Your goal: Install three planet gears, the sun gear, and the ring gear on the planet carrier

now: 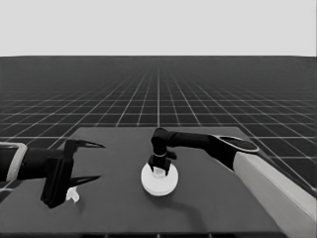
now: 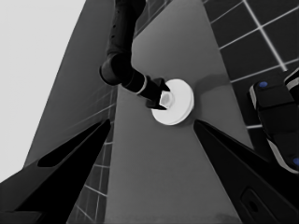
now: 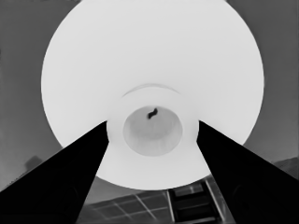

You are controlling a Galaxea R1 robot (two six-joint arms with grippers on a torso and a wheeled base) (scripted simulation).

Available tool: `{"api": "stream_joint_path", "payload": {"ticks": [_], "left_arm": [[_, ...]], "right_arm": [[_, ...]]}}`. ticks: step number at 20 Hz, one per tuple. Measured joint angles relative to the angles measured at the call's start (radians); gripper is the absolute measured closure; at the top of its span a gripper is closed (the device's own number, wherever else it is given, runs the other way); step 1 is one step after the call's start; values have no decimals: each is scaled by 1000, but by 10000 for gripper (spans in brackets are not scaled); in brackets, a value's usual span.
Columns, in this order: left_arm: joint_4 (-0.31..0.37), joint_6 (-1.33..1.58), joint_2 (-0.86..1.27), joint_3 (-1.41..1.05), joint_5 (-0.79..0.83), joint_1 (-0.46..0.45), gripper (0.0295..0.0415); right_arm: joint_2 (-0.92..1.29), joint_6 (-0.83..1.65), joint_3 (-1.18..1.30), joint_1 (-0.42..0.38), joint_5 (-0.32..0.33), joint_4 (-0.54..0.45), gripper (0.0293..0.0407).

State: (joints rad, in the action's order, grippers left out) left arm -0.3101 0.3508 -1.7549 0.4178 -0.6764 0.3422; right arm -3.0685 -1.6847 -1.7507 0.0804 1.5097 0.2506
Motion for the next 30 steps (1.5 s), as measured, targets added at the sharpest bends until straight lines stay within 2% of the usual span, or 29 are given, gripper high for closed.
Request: {"api": "stream_joint_path", "payload": {"ticks": [18,19,20,28,30], "left_arm": [[0,0,0,0,0,0,326],[0,0,0,0,0,0,326],[0,0,0,0,0,0,326],[0,0,0,0,0,0,326],[0,0,0,0,0,0,326]], "right_arm": [[0,-157,0,0,0,0,351],[0,-162,0,0,0,0,327],[0,-165,0,0,0,0,319],[0,-170,0,-1,0,0,315],[9,145,41,-71,25,-57,314]]}}
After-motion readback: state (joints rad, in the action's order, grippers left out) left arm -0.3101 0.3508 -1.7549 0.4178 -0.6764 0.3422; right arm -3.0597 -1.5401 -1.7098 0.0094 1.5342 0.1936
